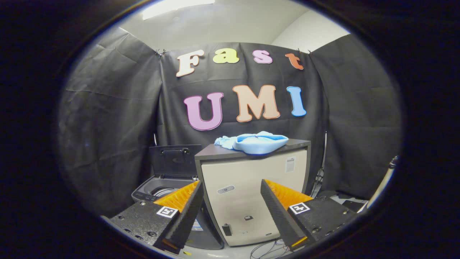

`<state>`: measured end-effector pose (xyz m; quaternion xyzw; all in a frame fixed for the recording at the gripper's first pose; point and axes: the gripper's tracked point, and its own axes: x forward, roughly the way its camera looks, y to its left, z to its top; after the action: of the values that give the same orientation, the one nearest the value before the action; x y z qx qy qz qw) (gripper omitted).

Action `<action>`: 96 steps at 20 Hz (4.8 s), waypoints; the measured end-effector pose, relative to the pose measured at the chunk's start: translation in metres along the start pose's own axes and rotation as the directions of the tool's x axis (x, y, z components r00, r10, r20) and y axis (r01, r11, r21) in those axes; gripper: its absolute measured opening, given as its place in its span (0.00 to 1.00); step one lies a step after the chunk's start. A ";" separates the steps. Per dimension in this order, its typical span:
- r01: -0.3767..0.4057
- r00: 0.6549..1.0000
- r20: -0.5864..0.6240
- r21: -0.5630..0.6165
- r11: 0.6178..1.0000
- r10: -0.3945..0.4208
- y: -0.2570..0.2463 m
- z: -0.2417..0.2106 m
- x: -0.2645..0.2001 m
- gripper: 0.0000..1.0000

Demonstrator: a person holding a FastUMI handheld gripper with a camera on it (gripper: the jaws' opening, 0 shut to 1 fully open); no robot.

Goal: Put the clothes into the washing machine and then close the washing machine lid.

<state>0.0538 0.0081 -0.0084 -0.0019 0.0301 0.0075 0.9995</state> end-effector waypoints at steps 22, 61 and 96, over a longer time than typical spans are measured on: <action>0.138 0.974 -0.186 0.017 0.990 -0.133 -0.057 0.111 0.206 0.97; 0.187 0.849 -0.467 -0.172 0.967 -0.247 -0.059 0.013 0.286 0.06; -0.264 0.849 -0.433 0.151 0.953 0.304 0.287 0.022 0.301 0.00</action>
<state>0.3514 0.2994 -0.0053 0.0437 0.2615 0.1534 0.9519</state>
